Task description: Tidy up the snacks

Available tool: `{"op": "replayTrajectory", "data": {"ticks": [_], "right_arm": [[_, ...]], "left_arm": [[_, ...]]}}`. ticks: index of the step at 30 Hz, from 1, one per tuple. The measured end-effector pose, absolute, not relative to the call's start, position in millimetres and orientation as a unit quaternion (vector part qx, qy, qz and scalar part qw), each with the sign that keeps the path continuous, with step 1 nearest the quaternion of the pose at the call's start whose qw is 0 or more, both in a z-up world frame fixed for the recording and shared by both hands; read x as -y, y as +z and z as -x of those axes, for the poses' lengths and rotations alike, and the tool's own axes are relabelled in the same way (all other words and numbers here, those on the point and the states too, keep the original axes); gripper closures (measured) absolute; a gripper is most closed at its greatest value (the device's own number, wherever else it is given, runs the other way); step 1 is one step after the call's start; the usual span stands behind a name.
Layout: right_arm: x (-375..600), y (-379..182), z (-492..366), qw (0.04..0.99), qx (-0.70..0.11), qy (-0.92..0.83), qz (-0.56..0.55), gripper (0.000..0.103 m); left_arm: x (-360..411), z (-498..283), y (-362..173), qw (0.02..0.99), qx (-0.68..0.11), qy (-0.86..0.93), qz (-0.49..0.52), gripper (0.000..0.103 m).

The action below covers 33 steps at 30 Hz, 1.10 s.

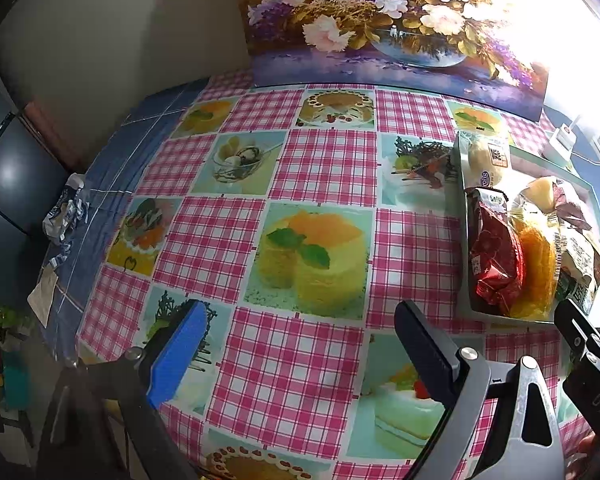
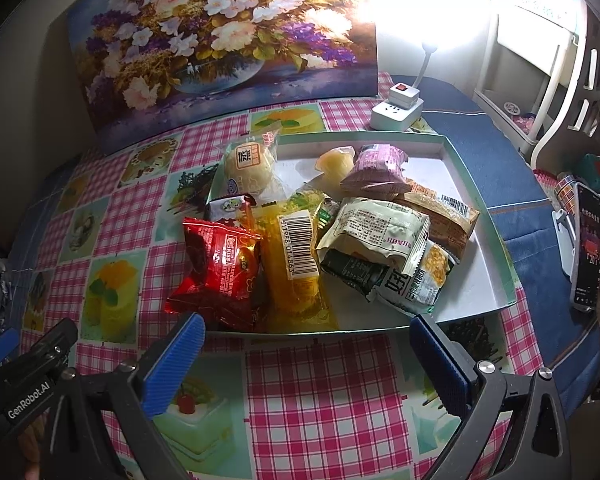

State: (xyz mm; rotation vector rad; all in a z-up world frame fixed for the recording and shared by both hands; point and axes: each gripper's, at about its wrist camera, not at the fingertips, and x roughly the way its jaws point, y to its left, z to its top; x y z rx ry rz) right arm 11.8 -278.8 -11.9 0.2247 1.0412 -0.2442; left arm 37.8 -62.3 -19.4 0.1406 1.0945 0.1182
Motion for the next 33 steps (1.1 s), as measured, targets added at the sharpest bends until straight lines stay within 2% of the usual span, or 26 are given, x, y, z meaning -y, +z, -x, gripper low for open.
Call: {"op": "replayTrajectory", "data": {"ticks": [33], "right_arm": [[275.0,-18.3,-16.1,0.849,-0.504,-0.121,-0.102,0.000]], "left_arm": [[61.4,-41.5,-26.0,0.844,-0.529,0.055,-0.065,0.008]]}}
